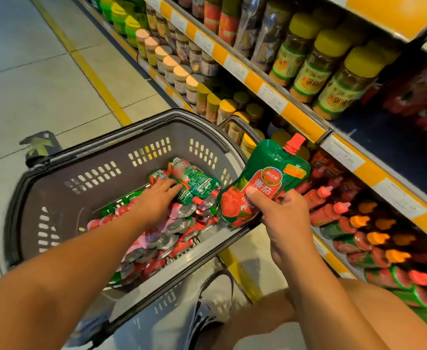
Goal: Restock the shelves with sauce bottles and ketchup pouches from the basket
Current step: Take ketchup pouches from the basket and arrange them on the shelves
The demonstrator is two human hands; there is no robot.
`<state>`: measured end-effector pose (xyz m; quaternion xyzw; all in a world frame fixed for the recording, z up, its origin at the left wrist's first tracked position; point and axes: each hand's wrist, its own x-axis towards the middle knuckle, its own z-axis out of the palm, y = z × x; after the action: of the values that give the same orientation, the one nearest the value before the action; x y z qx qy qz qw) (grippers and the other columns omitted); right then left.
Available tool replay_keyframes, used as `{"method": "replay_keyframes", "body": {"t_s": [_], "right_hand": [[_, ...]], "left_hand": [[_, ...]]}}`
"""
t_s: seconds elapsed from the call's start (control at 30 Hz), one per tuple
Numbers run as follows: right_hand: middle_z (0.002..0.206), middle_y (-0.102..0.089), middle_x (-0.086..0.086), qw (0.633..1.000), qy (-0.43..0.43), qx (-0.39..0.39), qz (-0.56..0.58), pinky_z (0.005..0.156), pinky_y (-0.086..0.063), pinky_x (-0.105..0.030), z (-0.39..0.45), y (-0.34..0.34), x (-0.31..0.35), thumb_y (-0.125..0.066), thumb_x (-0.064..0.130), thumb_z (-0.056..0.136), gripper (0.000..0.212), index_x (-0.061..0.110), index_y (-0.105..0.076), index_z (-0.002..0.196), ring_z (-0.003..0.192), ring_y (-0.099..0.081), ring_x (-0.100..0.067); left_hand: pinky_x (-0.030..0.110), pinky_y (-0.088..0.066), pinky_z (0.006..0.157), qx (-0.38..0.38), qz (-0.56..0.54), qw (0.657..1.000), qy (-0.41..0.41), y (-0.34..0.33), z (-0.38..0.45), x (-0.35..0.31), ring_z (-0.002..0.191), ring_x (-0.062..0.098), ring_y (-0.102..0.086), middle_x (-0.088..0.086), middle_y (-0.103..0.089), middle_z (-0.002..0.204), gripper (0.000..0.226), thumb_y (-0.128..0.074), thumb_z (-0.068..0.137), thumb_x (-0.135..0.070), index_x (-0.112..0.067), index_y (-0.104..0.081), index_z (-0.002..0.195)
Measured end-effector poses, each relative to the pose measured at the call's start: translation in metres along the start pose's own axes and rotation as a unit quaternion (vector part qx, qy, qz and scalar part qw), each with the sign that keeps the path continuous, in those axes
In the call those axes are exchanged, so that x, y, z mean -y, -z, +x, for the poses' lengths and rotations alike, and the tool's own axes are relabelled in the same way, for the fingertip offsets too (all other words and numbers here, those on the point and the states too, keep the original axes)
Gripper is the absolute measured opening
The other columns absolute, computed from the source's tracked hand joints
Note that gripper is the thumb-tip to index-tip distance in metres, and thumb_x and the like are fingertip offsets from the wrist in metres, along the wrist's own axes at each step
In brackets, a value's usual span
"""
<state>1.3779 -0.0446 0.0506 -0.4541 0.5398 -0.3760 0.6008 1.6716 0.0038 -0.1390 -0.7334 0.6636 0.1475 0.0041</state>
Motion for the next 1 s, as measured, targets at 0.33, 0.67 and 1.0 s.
{"method": "replay_keyframes", "body": {"t_s": [0.33, 0.67, 1.0], "right_hand": [[0.089, -0.074, -0.003, 1.000, 0.021, 0.015, -0.012, 0.044, -0.044, -0.012, -0.007, -0.006, 0.005, -0.079, 0.010, 0.088, 0.022, 0.004, -0.073, 0.109, 0.054, -0.062, 0.005], [0.092, -0.080, -0.002, 1.000, 0.019, -0.006, 0.005, 0.066, -0.057, -0.031, -0.016, 0.021, 0.006, -0.078, 0.009, 0.089, 0.011, 0.014, -0.077, 0.098, 0.080, -0.074, -0.014], [0.101, -0.080, -0.003, 0.999, 0.008, -0.019, 0.046, 0.085, -0.060, -0.039, -0.029, 0.033, 0.009, -0.076, 0.007, 0.089, 0.019, 0.016, -0.072, 0.105, 0.095, -0.077, -0.022]], "left_hand": [[0.037, -0.055, 0.062, 0.024, 0.153, 0.988, 0.004, 0.027, 0.017, -0.012, 0.085, 0.023, -0.062, -0.004, -0.062, 0.090, 0.032, -0.085, 0.072, -0.027, -0.025, -0.069, 0.099], [0.044, -0.054, 0.070, -0.097, -0.005, 0.995, -0.004, 0.053, -0.016, -0.002, 0.090, 0.036, -0.064, 0.006, -0.067, 0.093, 0.014, -0.069, 0.090, -0.021, -0.015, -0.070, 0.103], [0.051, -0.054, 0.087, -0.129, -0.464, 0.856, 0.187, 0.093, -0.083, -0.032, 0.099, 0.036, -0.067, 0.015, -0.072, 0.105, 0.014, -0.056, 0.104, -0.013, -0.013, -0.066, 0.113]]}}
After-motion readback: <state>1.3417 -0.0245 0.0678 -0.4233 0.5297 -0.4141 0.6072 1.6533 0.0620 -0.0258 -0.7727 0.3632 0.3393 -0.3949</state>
